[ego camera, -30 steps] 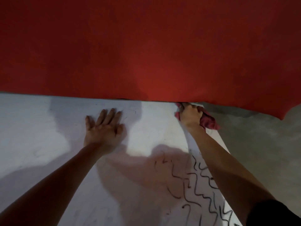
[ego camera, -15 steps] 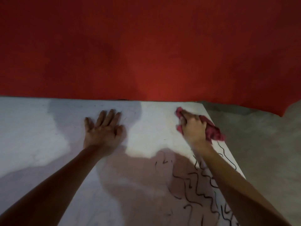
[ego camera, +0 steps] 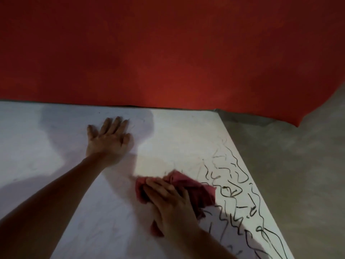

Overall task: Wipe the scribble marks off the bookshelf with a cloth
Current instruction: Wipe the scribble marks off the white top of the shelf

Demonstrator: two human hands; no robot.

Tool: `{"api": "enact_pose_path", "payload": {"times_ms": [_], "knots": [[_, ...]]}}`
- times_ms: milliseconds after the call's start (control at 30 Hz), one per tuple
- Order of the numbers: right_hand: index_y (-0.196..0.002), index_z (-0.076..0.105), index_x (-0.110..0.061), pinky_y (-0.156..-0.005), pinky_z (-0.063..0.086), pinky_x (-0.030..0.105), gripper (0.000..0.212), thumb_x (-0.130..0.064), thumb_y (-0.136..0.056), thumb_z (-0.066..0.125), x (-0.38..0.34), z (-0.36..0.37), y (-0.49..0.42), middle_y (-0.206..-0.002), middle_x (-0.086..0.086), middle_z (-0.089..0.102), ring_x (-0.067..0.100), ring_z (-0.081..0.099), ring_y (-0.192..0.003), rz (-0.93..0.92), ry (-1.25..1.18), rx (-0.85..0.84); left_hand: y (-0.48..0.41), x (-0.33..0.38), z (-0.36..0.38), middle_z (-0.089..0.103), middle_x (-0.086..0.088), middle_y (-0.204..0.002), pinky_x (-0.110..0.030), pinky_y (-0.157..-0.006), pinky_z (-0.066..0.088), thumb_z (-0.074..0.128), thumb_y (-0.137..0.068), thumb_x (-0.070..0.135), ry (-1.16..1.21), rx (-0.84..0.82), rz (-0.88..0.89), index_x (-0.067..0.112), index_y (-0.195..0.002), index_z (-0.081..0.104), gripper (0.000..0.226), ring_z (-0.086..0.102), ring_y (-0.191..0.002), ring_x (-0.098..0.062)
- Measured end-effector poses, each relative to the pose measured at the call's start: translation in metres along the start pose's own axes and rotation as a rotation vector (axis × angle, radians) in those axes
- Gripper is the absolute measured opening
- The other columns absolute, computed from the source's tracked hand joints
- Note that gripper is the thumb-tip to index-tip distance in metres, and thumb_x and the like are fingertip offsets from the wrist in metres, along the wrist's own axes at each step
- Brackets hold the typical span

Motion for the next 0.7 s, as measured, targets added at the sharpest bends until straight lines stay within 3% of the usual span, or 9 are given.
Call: {"api": "enact_pose_path", "payload": {"times_ms": [100, 167, 267, 333, 433, 533, 633, 700], "knots": [[-0.128, 0.060, -0.023, -0.098, 0.034, 0.036, 0.047, -0.028, -0.084, 0.044, 0.050, -0.012, -0.032, -0.133, -0.004, 0.058, 0.017, 0.049, -0.122, 0.096, 0.064, -0.047, 0.000, -0.001, -0.001, -0.003, 0.010, -0.161, -0.051, -0.115, 0.002, 0.016, -0.100, 0.043, 0.005, 0.009, 0.005, 0.034, -0.153, 0.004, 0.056, -0.002, -0.148, -0.013], [-0.142, 0.043, -0.028, -0.105, 0.024, 0.039, 0.046, -0.028, -0.096, 0.038, 0.115, -0.022, -0.064, -0.146, -0.007, 0.044, 0.017, 0.039, -0.133, 0.371, 0.128, -0.038, 0.000, 0.000, 0.000, -0.003, 0.010, -0.161, -0.051, -0.115, 0.001, 0.016, -0.100, 0.043, 0.007, -0.007, 0.000, 0.033, -0.153, 0.004, 0.055, -0.002, -0.148, -0.013], [-0.143, 0.042, -0.026, -0.106, 0.022, 0.039, 0.043, -0.026, -0.100, 0.036, 0.158, -0.031, -0.085, -0.147, -0.007, 0.042, 0.016, 0.036, -0.134, 0.614, 0.181, 0.034, -0.001, 0.001, 0.000, -0.004, 0.009, -0.161, -0.052, -0.114, 0.001, 0.016, -0.100, 0.044, -0.007, -0.004, 0.000, 0.032, -0.153, 0.003, 0.056, -0.002, -0.148, -0.014], [-0.141, 0.045, -0.025, -0.106, 0.023, 0.040, 0.047, -0.029, -0.096, 0.032, 0.132, -0.017, -0.072, -0.146, -0.006, 0.045, 0.017, 0.039, -0.133, 0.588, 0.152, 0.024, 0.000, 0.000, 0.001, -0.004, 0.009, -0.161, -0.052, -0.115, 0.000, 0.016, -0.100, 0.044, 0.003, -0.010, 0.004, 0.032, -0.153, 0.003, 0.056, -0.002, -0.148, -0.014], [-0.121, 0.064, -0.017, -0.096, 0.039, 0.037, 0.051, -0.030, -0.078, 0.040, 0.044, -0.010, -0.013, -0.125, 0.000, 0.064, 0.020, 0.056, -0.115, 0.337, 0.055, 0.087, 0.000, -0.001, 0.003, -0.006, 0.009, -0.161, -0.052, -0.116, 0.000, 0.015, -0.100, 0.044, 0.014, -0.018, -0.008, 0.033, -0.153, 0.001, 0.056, -0.004, -0.148, -0.013], [-0.117, 0.062, -0.025, -0.091, 0.036, 0.027, 0.036, -0.033, -0.088, 0.043, -0.017, -0.011, 0.045, -0.122, -0.009, 0.065, 0.009, 0.054, -0.114, 0.103, -0.011, 0.083, -0.001, -0.001, 0.003, -0.008, 0.009, -0.161, -0.052, -0.116, -0.001, 0.014, -0.101, 0.043, 0.004, -0.021, -0.013, 0.033, -0.153, -0.001, 0.055, -0.006, -0.148, -0.012], [-0.115, 0.067, -0.025, -0.089, 0.037, 0.027, 0.036, -0.033, -0.091, 0.042, -0.003, -0.014, 0.033, -0.121, -0.010, 0.066, 0.009, 0.056, -0.113, 0.023, 0.017, 0.055, -0.001, -0.001, 0.002, -0.008, 0.009, -0.161, -0.052, -0.116, 0.000, 0.014, -0.101, 0.042, 0.003, -0.021, -0.006, 0.032, -0.153, -0.001, 0.055, -0.007, -0.148, -0.013], [-0.115, 0.069, -0.023, -0.092, 0.039, 0.030, 0.043, -0.033, -0.084, 0.040, 0.032, -0.019, -0.003, -0.121, -0.009, 0.066, 0.012, 0.059, -0.112, 0.149, 0.069, 0.043, -0.002, 0.000, 0.002, -0.007, 0.009, -0.161, -0.052, -0.116, 0.000, 0.014, -0.101, 0.042, 0.002, -0.016, -0.004, 0.032, -0.153, 0.000, 0.055, -0.006, -0.148, -0.013]]}}
Point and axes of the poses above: each hand's wrist, its own y-axis away from the middle knuckle, its own z-axis out of the palm, x = y × z, the point moved 8 cm from there along -y, towards the middle knuckle
